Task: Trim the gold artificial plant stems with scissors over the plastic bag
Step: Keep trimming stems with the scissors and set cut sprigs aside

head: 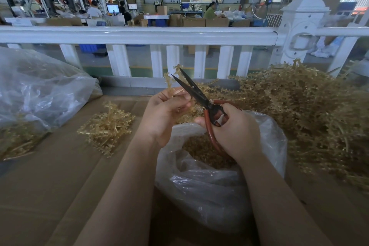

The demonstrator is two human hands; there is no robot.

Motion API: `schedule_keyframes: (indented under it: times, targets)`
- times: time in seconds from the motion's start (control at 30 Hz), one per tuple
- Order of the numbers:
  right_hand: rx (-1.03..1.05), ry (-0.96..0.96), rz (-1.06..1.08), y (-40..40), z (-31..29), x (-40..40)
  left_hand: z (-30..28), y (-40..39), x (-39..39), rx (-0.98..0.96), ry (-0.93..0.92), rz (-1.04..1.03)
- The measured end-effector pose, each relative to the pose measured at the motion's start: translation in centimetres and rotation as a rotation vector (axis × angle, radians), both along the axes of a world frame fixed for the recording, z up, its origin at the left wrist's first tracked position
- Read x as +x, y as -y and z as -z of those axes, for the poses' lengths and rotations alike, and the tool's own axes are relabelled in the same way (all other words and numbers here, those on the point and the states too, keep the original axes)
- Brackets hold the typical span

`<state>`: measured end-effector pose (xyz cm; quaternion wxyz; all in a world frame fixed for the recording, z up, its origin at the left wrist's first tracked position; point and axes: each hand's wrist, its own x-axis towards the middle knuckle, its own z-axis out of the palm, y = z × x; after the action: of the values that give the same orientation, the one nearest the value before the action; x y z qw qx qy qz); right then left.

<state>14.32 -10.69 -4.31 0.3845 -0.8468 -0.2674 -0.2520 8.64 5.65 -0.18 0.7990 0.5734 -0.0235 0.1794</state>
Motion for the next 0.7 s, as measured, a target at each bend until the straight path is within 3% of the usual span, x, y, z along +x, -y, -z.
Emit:
schedule_keyframes:
  times: [0.7]
  targets:
    - [-0.034,0.008,0.033,-0.08,-0.73,-0.51,0.4,-0.51,0.06,-0.039,0.034,0.034]
